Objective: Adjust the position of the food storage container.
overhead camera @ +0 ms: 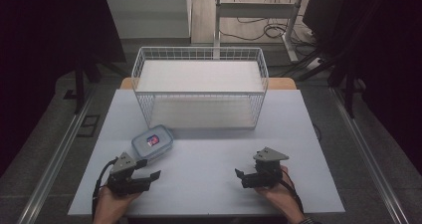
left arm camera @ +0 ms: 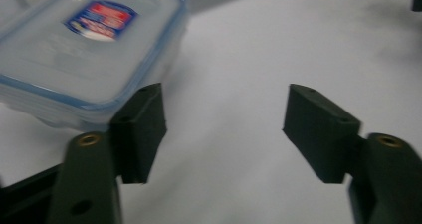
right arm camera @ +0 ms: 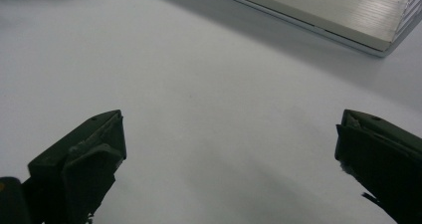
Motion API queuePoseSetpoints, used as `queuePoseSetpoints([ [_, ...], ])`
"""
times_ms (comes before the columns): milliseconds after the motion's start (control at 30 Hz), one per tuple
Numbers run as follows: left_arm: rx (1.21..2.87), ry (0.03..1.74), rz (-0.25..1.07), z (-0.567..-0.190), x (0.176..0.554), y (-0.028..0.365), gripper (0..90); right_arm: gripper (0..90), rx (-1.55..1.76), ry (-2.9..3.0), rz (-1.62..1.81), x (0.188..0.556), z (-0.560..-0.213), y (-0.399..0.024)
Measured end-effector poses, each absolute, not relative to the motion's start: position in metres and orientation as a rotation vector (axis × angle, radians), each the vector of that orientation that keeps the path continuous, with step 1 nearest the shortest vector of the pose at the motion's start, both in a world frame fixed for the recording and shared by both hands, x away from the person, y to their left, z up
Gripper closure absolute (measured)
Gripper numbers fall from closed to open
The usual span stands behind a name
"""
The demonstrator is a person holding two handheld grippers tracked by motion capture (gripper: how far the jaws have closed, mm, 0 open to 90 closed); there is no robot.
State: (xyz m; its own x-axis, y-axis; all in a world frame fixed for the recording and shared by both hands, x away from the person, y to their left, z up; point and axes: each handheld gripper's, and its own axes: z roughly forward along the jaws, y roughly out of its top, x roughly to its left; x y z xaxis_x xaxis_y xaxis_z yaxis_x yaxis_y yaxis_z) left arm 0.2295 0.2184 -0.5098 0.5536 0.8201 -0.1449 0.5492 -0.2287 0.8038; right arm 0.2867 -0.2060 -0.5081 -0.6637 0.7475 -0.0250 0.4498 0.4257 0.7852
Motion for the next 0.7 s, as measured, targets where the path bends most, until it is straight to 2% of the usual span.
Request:
queuePoseSetpoints([
  [100,1.889,1.121,0.396,-0.506,0.236,0.223,47.3,0.4,1.025,2.314,1.112,0.286,-0.507,-0.205],
  [133,1.885,1.119,0.402,-0.503,0.240,0.225,47.3,0.6,1.022,2.314,1.113,0.286,-0.507,-0.205],
  [167,1.892,1.115,0.408,-0.500,0.245,0.227,59.1,1.2,1.035,2.312,1.120,0.286,-0.506,-0.205],
  [267,1.891,1.122,0.442,-0.491,0.261,0.232,72.1,2.7,1.077,2.310,1.149,0.287,-0.505,-0.205],
  [400,1.890,1.142,0.467,-0.486,0.281,0.237,83.3,2.9,1.087,2.311,1.161,0.287,-0.505,-0.205],
  [533,1.897,1.180,0.491,-0.485,0.300,0.244,88.9,3.1,1.067,2.309,1.169,0.285,-0.503,-0.204],
  [700,1.877,1.228,0.527,-0.487,0.314,0.256,90.0,3.4,1.051,2.311,1.176,0.284,-0.502,-0.203],
])
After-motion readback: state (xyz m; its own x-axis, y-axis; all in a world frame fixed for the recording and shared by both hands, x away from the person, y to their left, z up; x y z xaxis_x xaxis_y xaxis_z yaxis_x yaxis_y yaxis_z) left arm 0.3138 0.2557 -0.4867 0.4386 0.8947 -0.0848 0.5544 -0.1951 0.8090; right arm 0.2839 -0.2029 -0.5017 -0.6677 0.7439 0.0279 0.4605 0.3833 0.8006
